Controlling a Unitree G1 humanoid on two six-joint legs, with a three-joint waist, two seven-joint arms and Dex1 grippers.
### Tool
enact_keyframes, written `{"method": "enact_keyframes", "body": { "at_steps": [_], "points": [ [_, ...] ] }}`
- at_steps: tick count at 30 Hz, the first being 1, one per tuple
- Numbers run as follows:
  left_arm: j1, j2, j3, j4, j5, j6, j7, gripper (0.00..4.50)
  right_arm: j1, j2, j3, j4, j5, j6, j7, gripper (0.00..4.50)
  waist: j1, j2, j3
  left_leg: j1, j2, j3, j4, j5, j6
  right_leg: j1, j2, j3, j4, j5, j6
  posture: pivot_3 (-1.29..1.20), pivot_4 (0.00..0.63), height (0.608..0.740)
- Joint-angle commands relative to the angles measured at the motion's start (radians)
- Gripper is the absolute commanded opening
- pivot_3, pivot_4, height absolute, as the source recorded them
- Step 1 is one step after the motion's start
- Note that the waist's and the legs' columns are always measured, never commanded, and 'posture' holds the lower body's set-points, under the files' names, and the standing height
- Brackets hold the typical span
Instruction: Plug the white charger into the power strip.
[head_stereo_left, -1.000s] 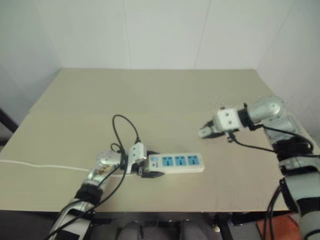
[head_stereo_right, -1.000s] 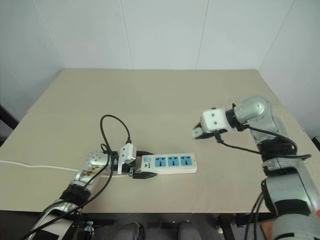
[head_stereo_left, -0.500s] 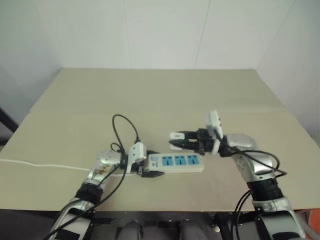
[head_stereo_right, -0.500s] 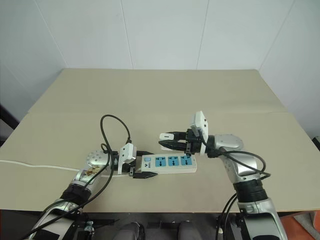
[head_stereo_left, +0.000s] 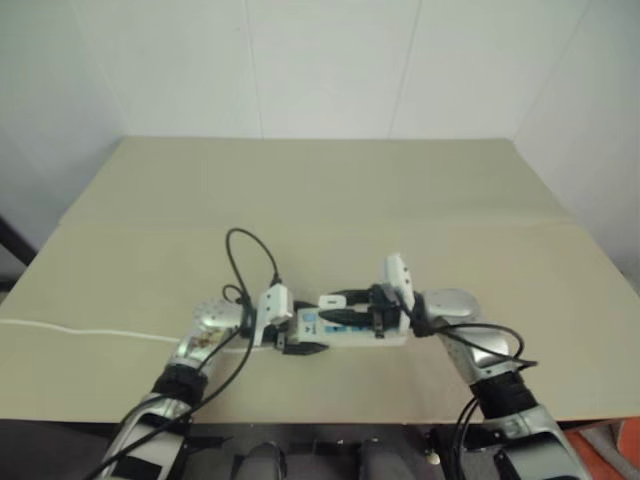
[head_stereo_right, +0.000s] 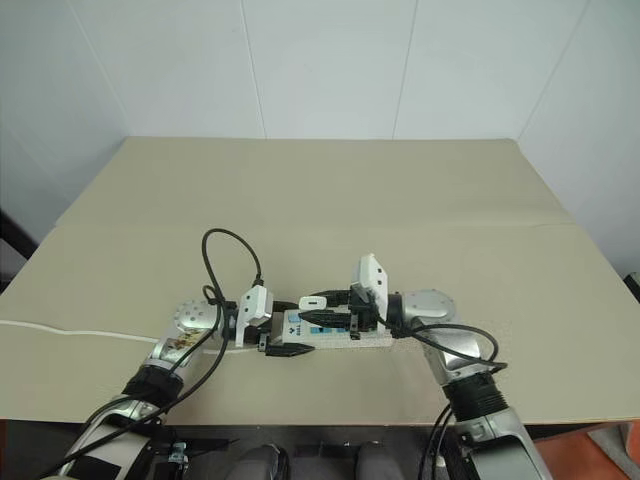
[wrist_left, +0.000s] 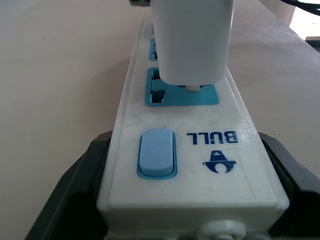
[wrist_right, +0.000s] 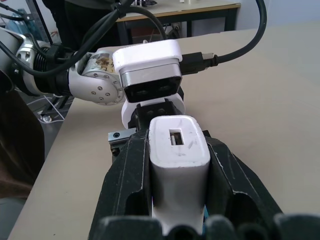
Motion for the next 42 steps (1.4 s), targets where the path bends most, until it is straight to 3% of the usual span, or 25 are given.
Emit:
{"method": "enact_keyframes", "body": {
  "at_steps": [1, 24, 42],
  "points": [
    [0.001, 0.002, -0.022, 0.027, 0.024, 0.004, -0.005, 3.33, -0.030, 0.008, -0.006, 0.036, -0.030, -0.078, -0.001, 1.16, -0.001, 0.000, 0.000, 0.000, 0.000, 0.000, 0.000, 0.000, 0.000, 0.000, 0.000, 0.000, 0.000, 0.000, 0.000, 0.00, 0.150, 0.740],
    [-0.008, 0.001, -0.023, 0.039, 0.027, 0.002, -0.011, 3.33, -0.057, -0.005, -0.011, 0.223, -0.088, -0.200, 0.012, 1.16, 0.000, 0.000, -0.001, 0.002, 0.000, 0.000, 0.000, 0.000, 0.000, 0.002, 0.000, 0.000, 0.000, 0.000, 0.000, 0.00, 0.150, 0.740],
    [-0.008, 0.004, -0.024, 0.042, 0.029, -0.002, -0.013, 3.33, -0.025, 0.027, 0.037, 0.229, -0.110, -0.194, 0.035, 1.16, -0.002, 0.000, -0.006, 0.003, 0.000, 0.000, 0.000, 0.000, 0.000, 0.002, 0.000, 0.000, 0.000, -0.001, 0.001, 0.00, 0.150, 0.740]
  ]
}}
